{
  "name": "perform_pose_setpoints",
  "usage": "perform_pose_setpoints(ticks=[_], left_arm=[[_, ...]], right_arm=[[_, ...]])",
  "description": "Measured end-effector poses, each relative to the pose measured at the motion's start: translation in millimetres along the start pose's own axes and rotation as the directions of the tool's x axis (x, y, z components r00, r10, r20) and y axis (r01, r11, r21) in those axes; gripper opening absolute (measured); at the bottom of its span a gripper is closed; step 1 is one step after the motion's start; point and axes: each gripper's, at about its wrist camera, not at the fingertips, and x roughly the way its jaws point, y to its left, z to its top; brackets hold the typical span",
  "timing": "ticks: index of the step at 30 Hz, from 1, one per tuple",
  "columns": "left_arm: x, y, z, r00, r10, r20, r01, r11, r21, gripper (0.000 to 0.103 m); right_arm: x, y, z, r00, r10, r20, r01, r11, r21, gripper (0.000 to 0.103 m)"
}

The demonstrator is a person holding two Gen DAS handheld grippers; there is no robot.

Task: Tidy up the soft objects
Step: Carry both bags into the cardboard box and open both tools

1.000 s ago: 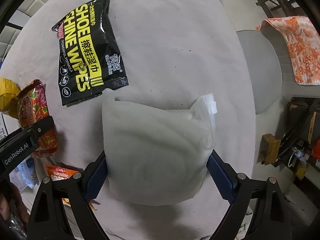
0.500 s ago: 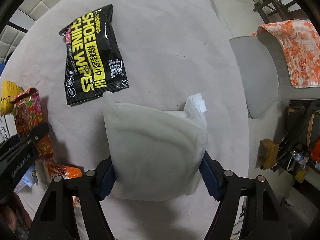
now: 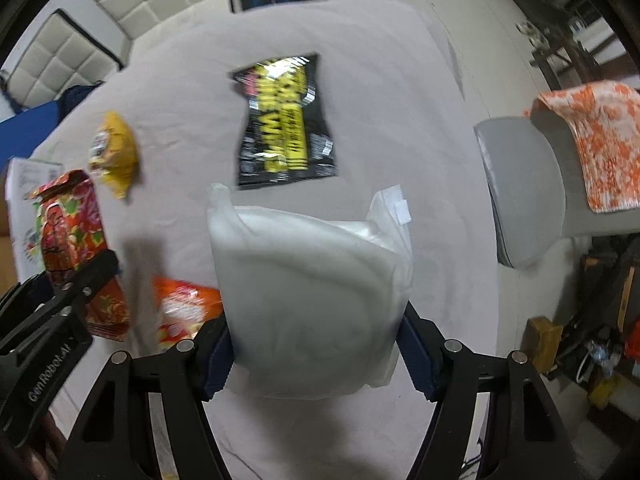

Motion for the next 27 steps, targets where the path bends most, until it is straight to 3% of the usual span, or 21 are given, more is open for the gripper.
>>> perform_pose_setpoints(ticks=[12,20,27], left_arm=[[-60,59,-14,0.991,-0.045,0.125,0.051,0.998,-0.048,0.042],[-100,146,-27,0.981,-0.072,0.182,0.098,0.986,-0.135,0.042],[-113,250,-30,0.981,-0.066,0.182,0.104,0.972,-0.210,0.042]], right_arm=[[-84,62,-13,0.989,0.088,0.119,-0.070,0.987,-0.147,0.073],[-124,156,-24,0.972,0.175,0.155,-0.129,0.954,-0.271,0.073],[-124,263,-16,0.966,0.232,0.112,-0.181,0.921,-0.346,0.073]])
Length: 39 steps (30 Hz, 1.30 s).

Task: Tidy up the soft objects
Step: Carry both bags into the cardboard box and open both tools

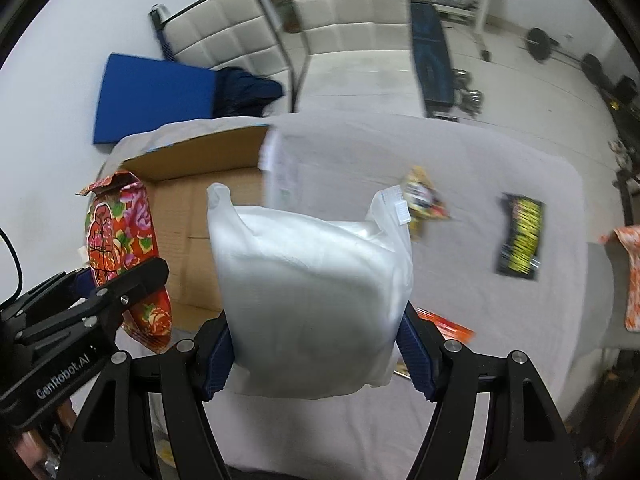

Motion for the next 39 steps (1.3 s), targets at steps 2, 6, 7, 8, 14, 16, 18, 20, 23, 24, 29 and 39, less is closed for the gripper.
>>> perform_pose_setpoints(ticks=[2,6,7,8,14,16,18,20,23,24,29,39], left_arm=[[1,24,6,1.000,0.007,-0.002,-0.007,1.000,-0.025,0.042],[9,76,26,1.000,0.001,-0.021,-0.002,0.997,-0.071,0.042],[14,88,32,1.000,-0.002,-0.028,0.000,0.997,-0.078,0.041],[19,98,37,0.999,-0.007,-0.035,0.004,0.996,-0.087,0.042],[58,154,66,0.993,-0.060,-0.103,0.045,0.988,-0.145,0.042],[75,167,73,0.989,-0.080,-0.128,0.060,0.986,-0.155,0.042],[90,174,76,0.983,-0.097,-0.158,0.072,0.985,-0.158,0.042],[109,182,80,0.971,-0.136,-0.199,0.103,0.981,-0.165,0.042],[134,191,84,0.955,-0.169,-0.243,0.130,0.977,-0.167,0.042],[141,191,84,0.951,-0.171,-0.257,0.132,0.978,-0.163,0.042],[171,189,84,0.930,-0.183,-0.319,0.145,0.980,-0.139,0.042],[181,179,85,0.925,-0.113,-0.362,0.083,0.992,-0.097,0.054]], right_arm=[[17,28,12,1.000,0.019,-0.017,-0.019,1.000,-0.010,0.073],[55,75,41,0.997,0.051,-0.055,-0.052,0.998,-0.032,0.073],[65,86,48,0.997,0.050,-0.063,-0.052,0.998,-0.036,0.073],[72,91,53,0.996,0.050,-0.068,-0.053,0.998,-0.037,0.073],[134,120,86,0.993,0.017,-0.120,-0.022,0.999,-0.043,0.074],[150,128,90,0.991,-0.002,-0.133,-0.006,0.998,-0.055,0.074],[166,131,92,0.989,-0.014,-0.148,0.004,0.998,-0.063,0.074],[180,134,94,0.987,-0.028,-0.159,0.017,0.997,-0.074,0.074],[202,142,97,0.984,-0.054,-0.169,0.040,0.995,-0.089,0.074],[206,143,98,0.983,-0.061,-0.172,0.045,0.994,-0.095,0.075],[230,148,102,0.974,-0.113,-0.196,0.091,0.989,-0.117,0.076],[247,144,101,0.967,-0.143,-0.210,0.127,0.988,-0.089,0.086]])
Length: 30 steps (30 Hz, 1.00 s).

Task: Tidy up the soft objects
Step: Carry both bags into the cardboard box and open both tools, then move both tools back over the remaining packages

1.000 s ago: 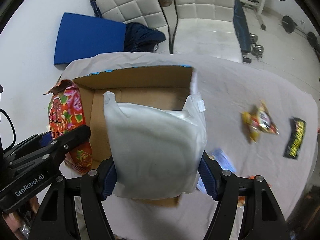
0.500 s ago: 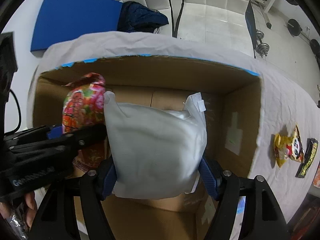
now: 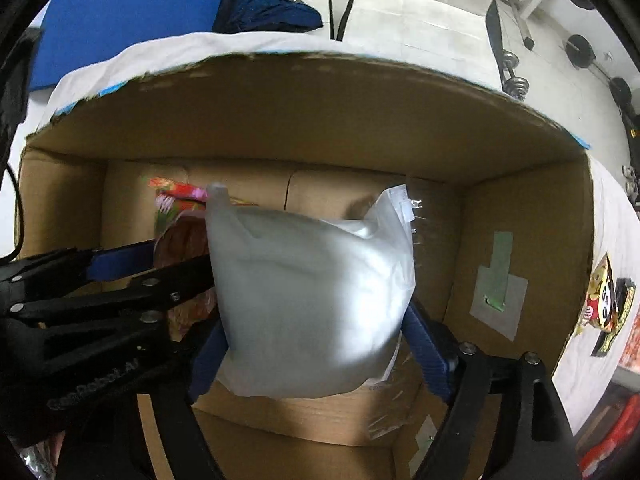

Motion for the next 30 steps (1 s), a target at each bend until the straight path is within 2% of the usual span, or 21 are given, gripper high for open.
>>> perform_pose_setpoints(ticks=[4,7,8,16,19,21,26,30], left_arm=[[-16,-2,-8,0.999,0.035,0.038,-0.035,0.999,-0.007,0.067],[-30,-3,-18,0.995,0.063,0.072,-0.062,0.998,-0.013,0.078],[-33,-3,-20,0.994,0.072,0.082,-0.071,0.997,-0.015,0.082],[-71,2,-61,0.976,0.126,0.178,-0.121,0.992,-0.041,0.083],[-90,-1,-89,0.956,0.167,0.240,-0.164,0.986,-0.033,0.084],[-101,-2,-97,0.948,0.177,0.264,-0.176,0.984,-0.028,0.091],[-121,-10,-118,0.924,0.205,0.322,-0.211,0.977,-0.015,0.098],[-123,-11,-118,0.915,0.203,0.348,-0.206,0.978,-0.028,0.101]], right_arm=[[-8,-1,-3,1.000,-0.013,0.008,0.013,1.000,0.014,0.088],[-20,3,-12,1.000,-0.017,0.023,0.017,1.000,0.019,0.102],[-23,3,-14,0.999,-0.020,0.026,0.020,1.000,0.019,0.102],[-53,1,-39,0.997,-0.027,0.071,0.025,0.999,0.022,0.103],[-67,1,-54,0.995,-0.028,0.093,0.026,0.999,0.020,0.103],[-76,1,-63,0.994,-0.027,0.107,0.026,1.000,0.016,0.103],[-101,3,-93,0.988,-0.022,0.153,0.021,1.000,0.010,0.103],[-119,1,-115,0.983,-0.012,0.184,0.011,1.000,0.006,0.103]])
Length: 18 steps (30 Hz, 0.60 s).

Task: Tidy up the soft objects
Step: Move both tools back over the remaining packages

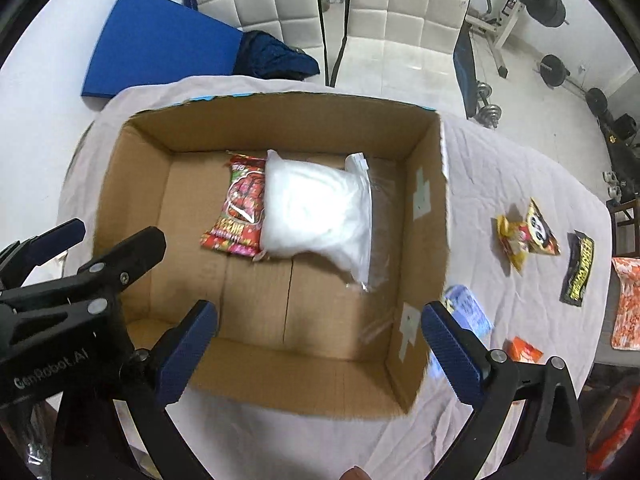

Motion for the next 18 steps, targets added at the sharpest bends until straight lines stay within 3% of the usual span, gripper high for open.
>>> perform_pose_setpoints(ticks=[18], left_arm=[[-77,-8,-54,0.992,0.014,0.122,-0.014,1.000,-0.003,0.102]], right_arm=[[-77,1,-56,0.995,0.048,0.092,-0.050,0.999,0.014,0.103]])
